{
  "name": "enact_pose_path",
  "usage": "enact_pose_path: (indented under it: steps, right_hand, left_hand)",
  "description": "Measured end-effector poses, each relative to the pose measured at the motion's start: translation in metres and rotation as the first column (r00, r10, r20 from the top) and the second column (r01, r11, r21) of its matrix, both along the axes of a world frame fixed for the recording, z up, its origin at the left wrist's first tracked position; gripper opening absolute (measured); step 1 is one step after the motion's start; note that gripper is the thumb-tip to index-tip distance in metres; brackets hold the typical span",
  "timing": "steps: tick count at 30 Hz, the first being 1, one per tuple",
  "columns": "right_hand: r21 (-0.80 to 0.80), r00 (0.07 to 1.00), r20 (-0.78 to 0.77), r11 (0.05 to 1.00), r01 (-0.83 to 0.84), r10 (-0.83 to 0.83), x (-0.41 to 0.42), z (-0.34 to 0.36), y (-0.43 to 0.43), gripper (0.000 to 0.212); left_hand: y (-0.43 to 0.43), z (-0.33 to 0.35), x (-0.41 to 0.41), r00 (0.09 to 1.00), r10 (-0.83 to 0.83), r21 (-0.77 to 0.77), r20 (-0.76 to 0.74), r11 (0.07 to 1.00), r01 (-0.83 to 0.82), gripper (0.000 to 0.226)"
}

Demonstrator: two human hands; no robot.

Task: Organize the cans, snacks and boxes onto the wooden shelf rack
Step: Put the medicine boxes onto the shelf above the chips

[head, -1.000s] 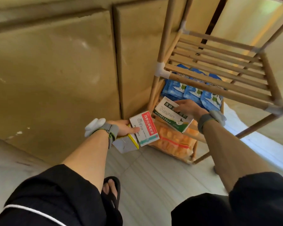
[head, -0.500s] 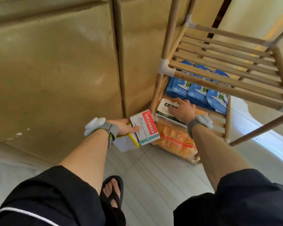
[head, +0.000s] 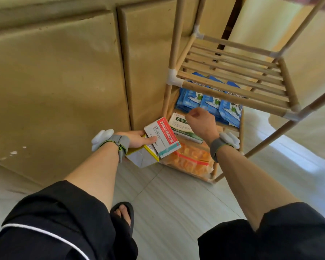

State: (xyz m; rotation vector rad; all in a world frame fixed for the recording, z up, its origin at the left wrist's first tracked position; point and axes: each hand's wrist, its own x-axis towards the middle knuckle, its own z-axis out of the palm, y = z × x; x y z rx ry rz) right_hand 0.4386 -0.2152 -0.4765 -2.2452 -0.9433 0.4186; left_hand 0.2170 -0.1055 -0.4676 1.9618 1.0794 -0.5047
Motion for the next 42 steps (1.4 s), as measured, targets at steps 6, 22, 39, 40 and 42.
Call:
enact_pose_path:
  steps: [6,22,39,40,42]
  right_hand:
    - [-0.229,0.792,-0.607,0.939,-0.257,0.068,-0.020,0.015,-0.029,0.051]
    - [0.047,0.731,-0.662,0.963,0.266,-0.169,0.041,-0.025,-0.043,0.028]
    - [-0.056,0.883,-0.357,0.950,0.306,-0.305,0.043,-0.044,-0.030,0.054]
    - [-0.067,0.887,-0.348,0.952,0.299,-0.303,0.042,-0.044,-0.031,0.055]
    - [-0.084,0.901,-0.310,0.952,0.293,-0.304,0.040,-0.041,-0.033,0.057]
  left_hand:
    - [-0.017,0.006,0.008,0.967,0.220,-0.244,0.127,0.952,-0.184,0.062]
    - [-0.002,-0.020,0.015,0.957,0.281,-0.273,0.064,0.928,-0.254,0.117]
    - [-0.011,-0.018,0.035,0.934,0.335,-0.379,0.122,0.886,-0.268,0.055]
    - [-0.012,-0.016,0.036,0.936,0.328,-0.377,0.128,0.889,-0.260,0.059]
    - [-0.015,-0.014,0.039,0.943,0.298,-0.345,0.147,0.909,-0.233,0.063]
